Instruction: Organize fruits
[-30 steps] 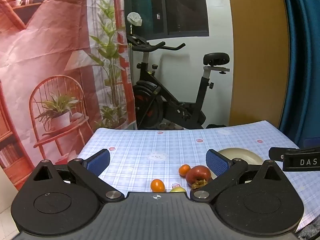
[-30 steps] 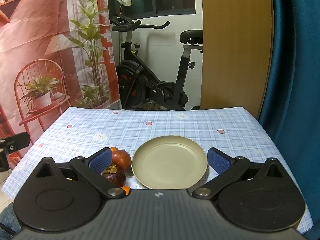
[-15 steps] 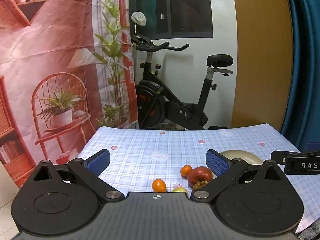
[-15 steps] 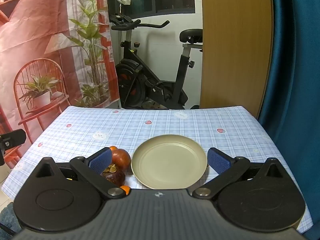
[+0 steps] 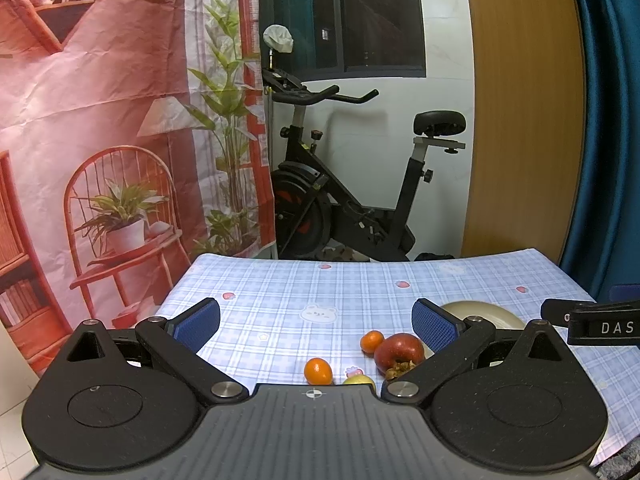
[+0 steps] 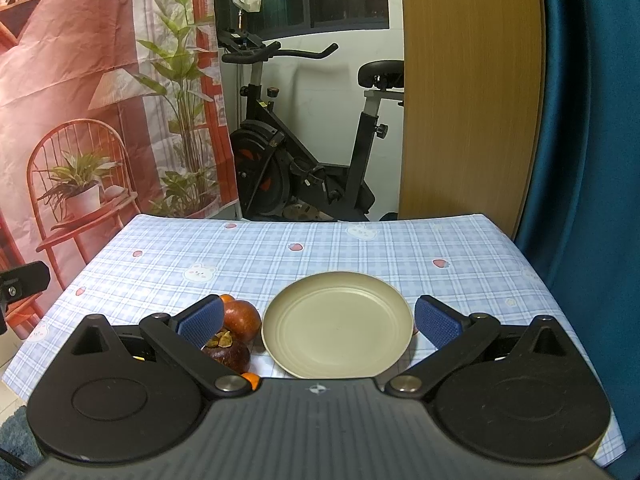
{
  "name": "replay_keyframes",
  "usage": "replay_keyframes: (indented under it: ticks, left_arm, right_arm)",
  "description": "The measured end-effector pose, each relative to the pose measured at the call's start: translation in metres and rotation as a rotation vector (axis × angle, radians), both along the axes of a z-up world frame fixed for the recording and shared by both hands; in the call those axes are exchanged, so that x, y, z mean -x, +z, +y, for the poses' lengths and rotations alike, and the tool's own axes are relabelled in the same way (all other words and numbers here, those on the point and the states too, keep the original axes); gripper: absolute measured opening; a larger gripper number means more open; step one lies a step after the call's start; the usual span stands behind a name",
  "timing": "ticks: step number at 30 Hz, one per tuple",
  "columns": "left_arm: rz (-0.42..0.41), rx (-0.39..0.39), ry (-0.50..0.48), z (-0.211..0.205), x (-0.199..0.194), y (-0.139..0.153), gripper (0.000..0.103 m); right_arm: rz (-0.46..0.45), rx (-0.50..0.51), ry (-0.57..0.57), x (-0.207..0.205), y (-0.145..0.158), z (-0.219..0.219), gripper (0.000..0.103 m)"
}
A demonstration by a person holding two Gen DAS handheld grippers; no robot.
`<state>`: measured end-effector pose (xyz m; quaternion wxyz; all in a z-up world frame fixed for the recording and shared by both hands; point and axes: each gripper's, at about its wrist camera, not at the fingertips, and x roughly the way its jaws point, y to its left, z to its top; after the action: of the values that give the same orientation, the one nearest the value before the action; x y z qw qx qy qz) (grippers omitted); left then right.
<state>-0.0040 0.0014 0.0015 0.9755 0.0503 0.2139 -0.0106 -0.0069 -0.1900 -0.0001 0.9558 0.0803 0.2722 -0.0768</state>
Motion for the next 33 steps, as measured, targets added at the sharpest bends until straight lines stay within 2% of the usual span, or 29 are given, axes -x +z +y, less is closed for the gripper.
replay_keyframes:
  ticks: [13,33]
  left_arm:
    - [-0.026,0.006,0.001,0.0015,0.0048,0.0005,0.103]
    - [-0.038,0.01,0.001,-0.0009,0.006,0.0009,0.103]
  right_arm:
    - [-0.037,0.0,-0.008,0.0035,0.007,-0.001,0.103]
    - [-0.039,0.004,-0.006,0.0044,0.0074,0.0002,0.103]
